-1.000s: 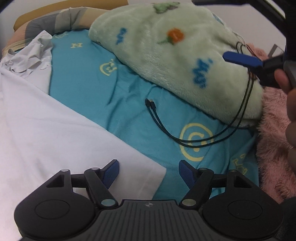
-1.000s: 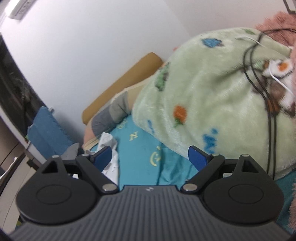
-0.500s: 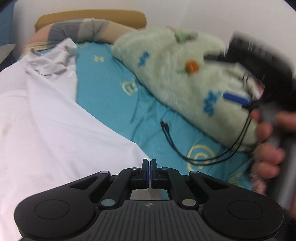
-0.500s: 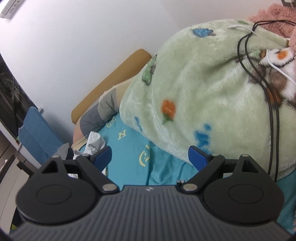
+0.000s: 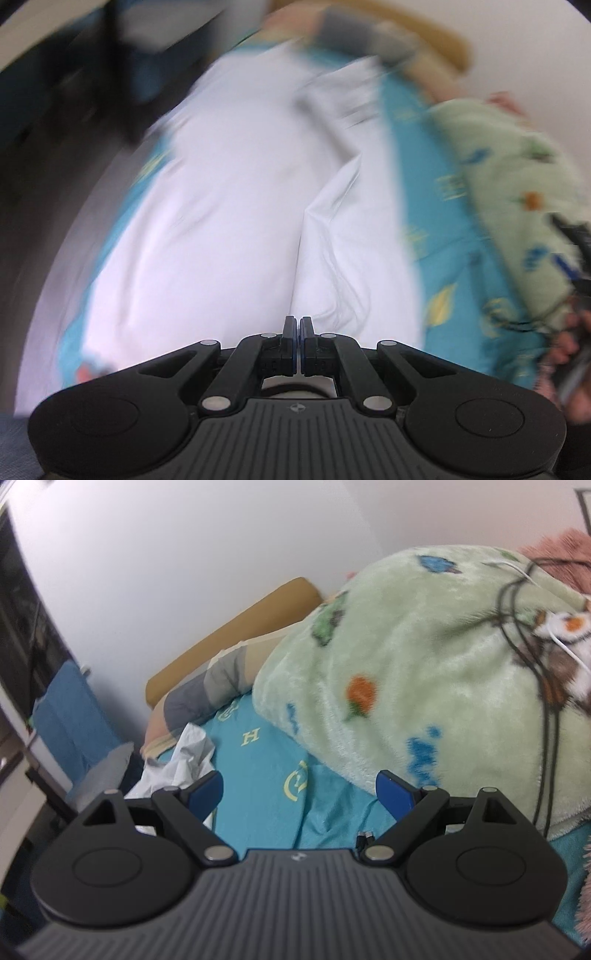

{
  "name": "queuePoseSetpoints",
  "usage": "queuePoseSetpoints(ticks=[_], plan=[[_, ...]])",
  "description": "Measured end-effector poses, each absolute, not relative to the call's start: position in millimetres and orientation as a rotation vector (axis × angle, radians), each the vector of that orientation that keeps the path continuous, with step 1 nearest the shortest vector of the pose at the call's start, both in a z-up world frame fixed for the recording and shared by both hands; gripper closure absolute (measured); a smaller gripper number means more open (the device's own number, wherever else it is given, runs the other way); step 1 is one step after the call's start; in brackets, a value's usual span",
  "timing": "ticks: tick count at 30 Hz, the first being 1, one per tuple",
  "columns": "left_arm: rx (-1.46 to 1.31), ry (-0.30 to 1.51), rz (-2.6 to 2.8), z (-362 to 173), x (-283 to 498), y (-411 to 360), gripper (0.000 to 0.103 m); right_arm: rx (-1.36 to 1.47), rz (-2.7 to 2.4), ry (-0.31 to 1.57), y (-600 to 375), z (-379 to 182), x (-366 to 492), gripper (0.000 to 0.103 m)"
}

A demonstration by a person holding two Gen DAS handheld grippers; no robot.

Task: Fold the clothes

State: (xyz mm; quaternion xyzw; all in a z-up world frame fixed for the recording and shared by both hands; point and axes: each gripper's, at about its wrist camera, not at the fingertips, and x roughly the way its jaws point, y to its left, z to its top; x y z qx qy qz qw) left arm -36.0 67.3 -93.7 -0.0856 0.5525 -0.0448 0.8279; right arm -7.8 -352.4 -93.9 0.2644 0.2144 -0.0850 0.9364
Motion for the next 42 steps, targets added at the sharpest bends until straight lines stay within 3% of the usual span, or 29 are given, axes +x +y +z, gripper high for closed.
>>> queuePoseSetpoints(ticks=[5, 8, 10, 16, 26, 29, 35, 42], plan=[[-0.194, 1.215, -0.046, -101, -33, 74, 0.095, 0.463, -0.125, 0.484, -330, -96, 0, 0.012], [-0.179, 1.183, -0.073, -92, -32, 65, 0.069, 0.430, -0.087, 0.498, -319, -96, 0, 0.012], [-0.175, 1.155, -0.104, -87, -32, 59, 0.045, 0.407, -0.066, 0.498, -311, -95, -1, 0.012], [-0.113, 0.966, -0.168, -66, -23, 24, 0.017, 0.363, 0.007, 0.479, -292, -93, -1, 0.012], [-0.049, 0.722, -0.220, -50, 31, -27, 0.012, 0.399, 0.169, 0.420, -274, -94, 1, 0.013], [-0.090, 0.712, -0.244, -56, 33, -15, 0.012, 0.425, 0.214, 0.443, -269, -100, 10, 0.021], [-0.022, 0.656, -0.215, -65, 34, 14, 0.012, 0.492, 0.289, 0.528, -247, -117, 81, 0.021], [-0.105, 0.663, -0.179, -89, 61, 44, 0.011, 0.381, 0.270, 0.613, -201, -150, 215, 0.025]])
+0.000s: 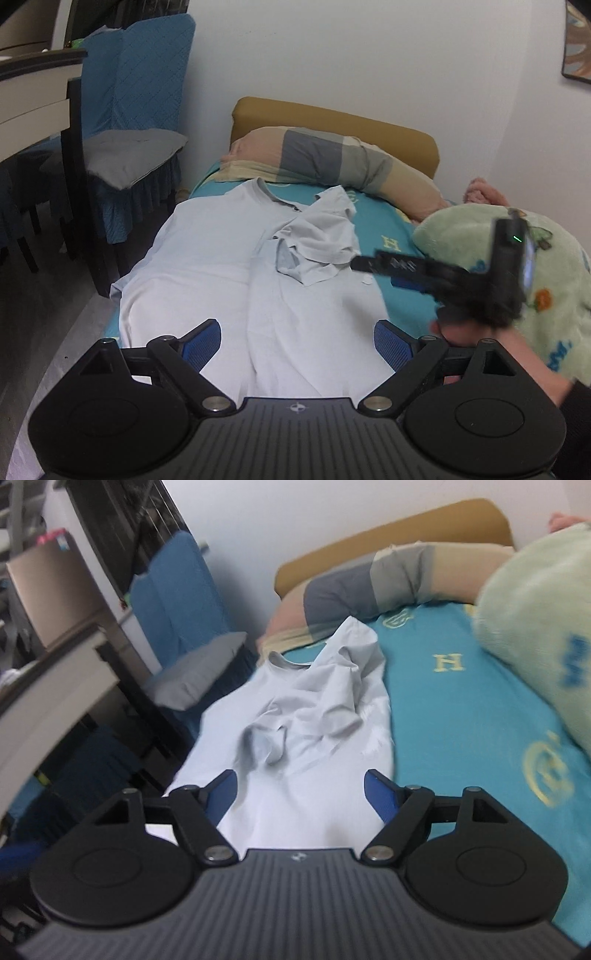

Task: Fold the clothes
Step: 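Grasp the opposite side edge and sleeve with the right gripper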

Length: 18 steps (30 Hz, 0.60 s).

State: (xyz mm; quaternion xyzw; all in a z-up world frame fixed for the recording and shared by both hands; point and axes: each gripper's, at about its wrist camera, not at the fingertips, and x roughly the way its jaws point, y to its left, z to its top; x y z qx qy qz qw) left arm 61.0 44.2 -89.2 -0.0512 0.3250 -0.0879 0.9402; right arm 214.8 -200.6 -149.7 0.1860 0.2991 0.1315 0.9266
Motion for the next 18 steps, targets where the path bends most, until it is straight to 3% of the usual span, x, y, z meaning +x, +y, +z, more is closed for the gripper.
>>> queuePoseSetpoints(ticks=[12, 13, 15, 16, 17, 18], plan=[[-0.280, 0.747, -0.142, -127, 110, 82, 0.011, 0.197, 0.168, 0.768, -159, -192, 339, 0.028], [-0.293, 0.747, -0.138, -126, 110, 85, 0.011, 0.196, 0.169, 0.771, -157, -192, 341, 0.032], [-0.312, 0.747, -0.128, -125, 108, 90, 0.011, 0.197, 0.175, 0.767, -155, -186, 343, 0.053], [-0.319, 0.747, -0.121, -124, 106, 92, 0.011, 0.192, 0.178, 0.762, -154, -181, 343, 0.072], [-0.328, 0.746, -0.113, -123, 104, 94, 0.011, 0.186, 0.182, 0.757, -152, -175, 343, 0.082], [-0.337, 0.745, -0.105, -122, 103, 96, 0.011, 0.181, 0.185, 0.752, -151, -170, 343, 0.083]])
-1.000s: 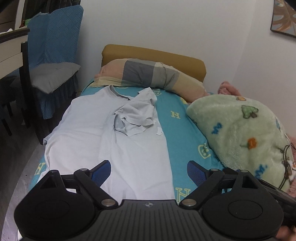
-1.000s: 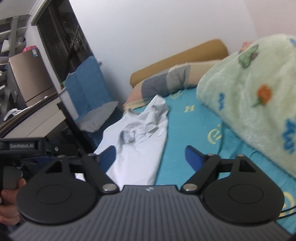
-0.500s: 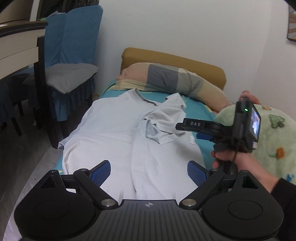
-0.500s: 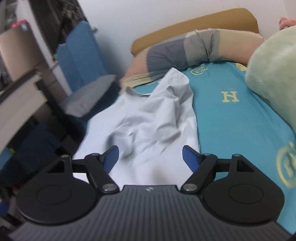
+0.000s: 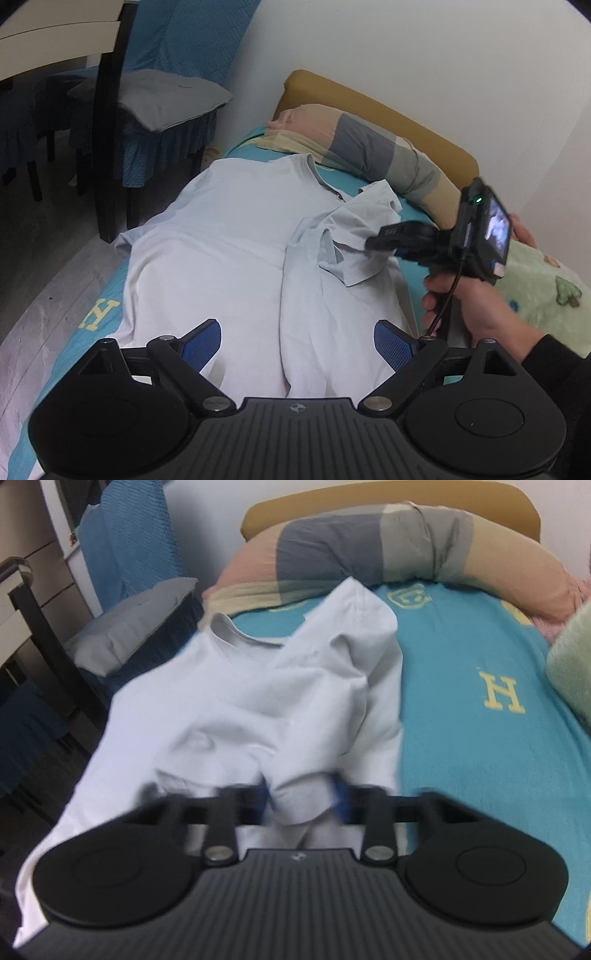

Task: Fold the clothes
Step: 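Grasp the opposite side edge and sleeve with the right gripper, then fold the held side over onto the shirt's middle with the right gripper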

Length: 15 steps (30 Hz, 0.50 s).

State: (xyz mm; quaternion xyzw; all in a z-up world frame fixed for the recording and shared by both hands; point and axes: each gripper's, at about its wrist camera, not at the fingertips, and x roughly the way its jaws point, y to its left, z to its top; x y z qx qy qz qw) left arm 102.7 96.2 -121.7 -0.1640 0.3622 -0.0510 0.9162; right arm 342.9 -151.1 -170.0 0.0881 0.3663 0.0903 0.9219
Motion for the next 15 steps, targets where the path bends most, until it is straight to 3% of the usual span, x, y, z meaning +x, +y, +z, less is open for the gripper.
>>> queuePoseSetpoints(ticks=[6, 15], plan=[[-0.376, 0.750, -0.065, -119, 102, 106, 0.011, 0.110, 0.204, 0.701, -132, -117, 348, 0.092], [-0.383, 0.743, 0.014, -123, 102, 116, 0.012, -0.005, 0.312, 0.664, -41, -86, 411, 0.093]])
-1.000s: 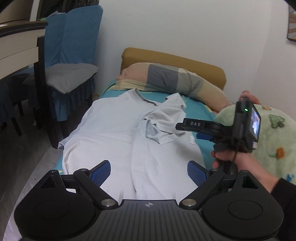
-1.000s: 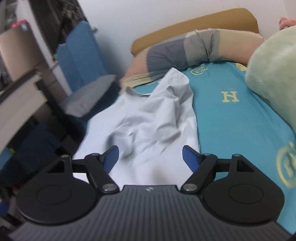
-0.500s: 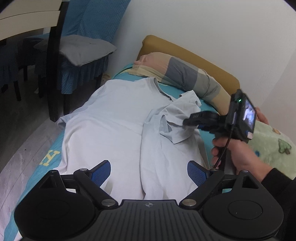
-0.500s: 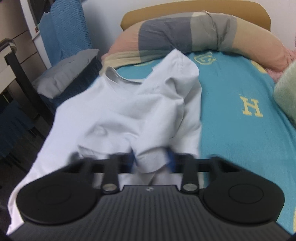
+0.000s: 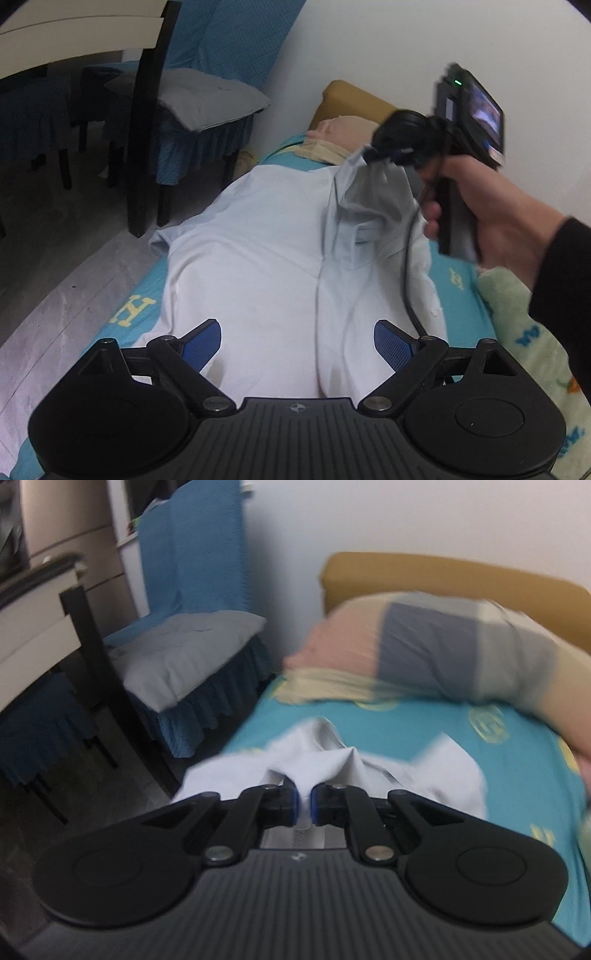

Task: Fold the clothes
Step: 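Fold the held side over onto the shirt's middle with the right gripper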

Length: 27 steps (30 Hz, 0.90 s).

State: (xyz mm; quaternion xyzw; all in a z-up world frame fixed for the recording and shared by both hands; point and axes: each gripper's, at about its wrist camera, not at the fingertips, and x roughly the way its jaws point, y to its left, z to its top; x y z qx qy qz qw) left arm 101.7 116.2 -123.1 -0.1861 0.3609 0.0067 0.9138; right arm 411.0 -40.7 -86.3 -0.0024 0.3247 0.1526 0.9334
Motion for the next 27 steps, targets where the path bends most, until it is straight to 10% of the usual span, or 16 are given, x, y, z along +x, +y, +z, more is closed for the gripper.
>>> queuePoseSetpoints(ticks=[5, 6, 8, 9, 17, 20, 24, 27], plan=[[-0.409, 0.762, 0.073, -131, 105, 129, 0.012, -0.023, 0.349, 0.691, 1, -118, 439, 0.085], [-0.415, 0.765, 0.083, -132, 106, 131, 0.012, 0.006, 0.366, 0.699, 3, -123, 441, 0.076], [-0.421, 0.765, 0.091, -133, 108, 132, 0.012, 0.037, 0.380, 0.666, 2, -127, 435, 0.017], [-0.419, 0.767, 0.090, -133, 109, 130, 0.012, 0.043, 0.381, 0.635, 0, -128, 429, 0.012], [-0.407, 0.751, 0.088, -126, 104, 129, 0.012, 0.078, 0.381, 0.569, -44, -130, 383, 0.014], [-0.421, 0.750, 0.105, -125, 102, 134, 0.012, 0.103, 0.374, 0.632, -60, -145, 368, 0.036], [-0.424, 0.745, 0.116, -123, 100, 136, 0.012, 0.036, 0.406, 0.674, -58, -163, 354, 0.039], [-0.415, 0.740, 0.128, -122, 100, 137, 0.012, -0.067, 0.429, 0.679, -38, -169, 356, 0.088]])
